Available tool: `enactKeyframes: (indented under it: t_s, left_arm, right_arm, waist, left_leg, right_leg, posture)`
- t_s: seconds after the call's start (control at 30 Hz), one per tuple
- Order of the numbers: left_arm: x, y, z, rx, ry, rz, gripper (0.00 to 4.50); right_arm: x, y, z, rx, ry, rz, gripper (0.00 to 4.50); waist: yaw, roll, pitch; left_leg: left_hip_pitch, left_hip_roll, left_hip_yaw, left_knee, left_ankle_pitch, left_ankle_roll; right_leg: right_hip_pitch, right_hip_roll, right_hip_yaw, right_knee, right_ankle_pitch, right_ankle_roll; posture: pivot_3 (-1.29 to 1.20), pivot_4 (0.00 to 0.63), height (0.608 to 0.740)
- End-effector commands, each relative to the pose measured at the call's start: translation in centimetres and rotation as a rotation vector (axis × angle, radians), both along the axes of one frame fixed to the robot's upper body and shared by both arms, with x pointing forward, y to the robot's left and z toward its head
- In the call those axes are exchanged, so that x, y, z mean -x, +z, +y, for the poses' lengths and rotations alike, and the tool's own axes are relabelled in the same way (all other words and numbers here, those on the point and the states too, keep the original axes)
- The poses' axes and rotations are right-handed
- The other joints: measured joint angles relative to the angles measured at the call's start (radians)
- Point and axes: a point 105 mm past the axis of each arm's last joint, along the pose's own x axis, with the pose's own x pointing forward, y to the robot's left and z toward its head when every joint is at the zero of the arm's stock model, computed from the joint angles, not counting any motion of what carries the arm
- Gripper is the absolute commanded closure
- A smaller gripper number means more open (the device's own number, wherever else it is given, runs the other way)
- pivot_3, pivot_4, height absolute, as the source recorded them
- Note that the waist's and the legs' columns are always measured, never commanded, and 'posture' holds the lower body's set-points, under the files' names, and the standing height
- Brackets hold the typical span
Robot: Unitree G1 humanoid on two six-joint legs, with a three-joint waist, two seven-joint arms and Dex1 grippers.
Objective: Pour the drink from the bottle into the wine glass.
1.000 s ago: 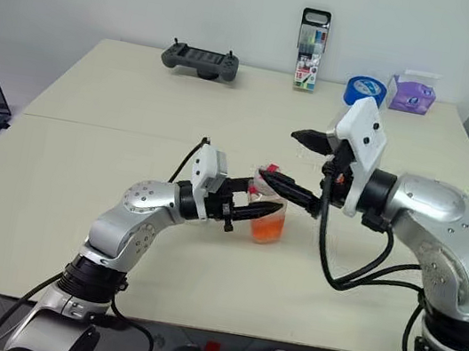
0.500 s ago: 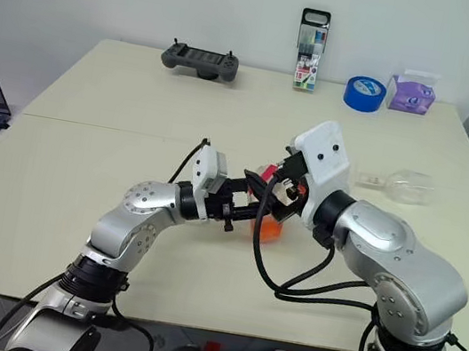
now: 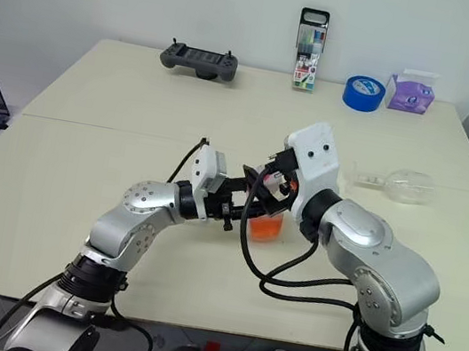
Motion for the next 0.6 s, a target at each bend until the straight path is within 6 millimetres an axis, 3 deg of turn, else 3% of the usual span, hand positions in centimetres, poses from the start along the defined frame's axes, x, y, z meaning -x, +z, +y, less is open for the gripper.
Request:
enactKeyframes:
  t_s: [0.03, 0.6]
  left_arm:
    - [0.3, 1.4, 0.0, 0.023, -0.005, -0.063, 2.61]
    - [0.1, 1.3, 0.1, 0.013, -0.009, -0.062, 2.61]
  right_arm:
    - [-0.1, 0.5, -1.9, -0.001, -0.065, -0.039, 0.23]
    - [0.4, 0.6, -5.5, 0.066, -0.078, -0.054, 0.23]
  waist:
    - [0.000, 0.000, 0.000]
    - [0.000, 0.000, 0.000]
  left_leg:
    - [0.000, 0.000, 0.000, 0.000, 0.000, 0.000]
    - [0.000, 0.000, 0.001, 0.000, 0.000, 0.000]
  right_leg:
    - [0.000, 0.000, 0.000, 0.000, 0.000, 0.000]
    - [0.000, 0.000, 0.000, 0.000, 0.000, 0.000]
  posture:
    - [0.00, 0.150, 0.740]
    - [0.00, 0.150, 0.740]
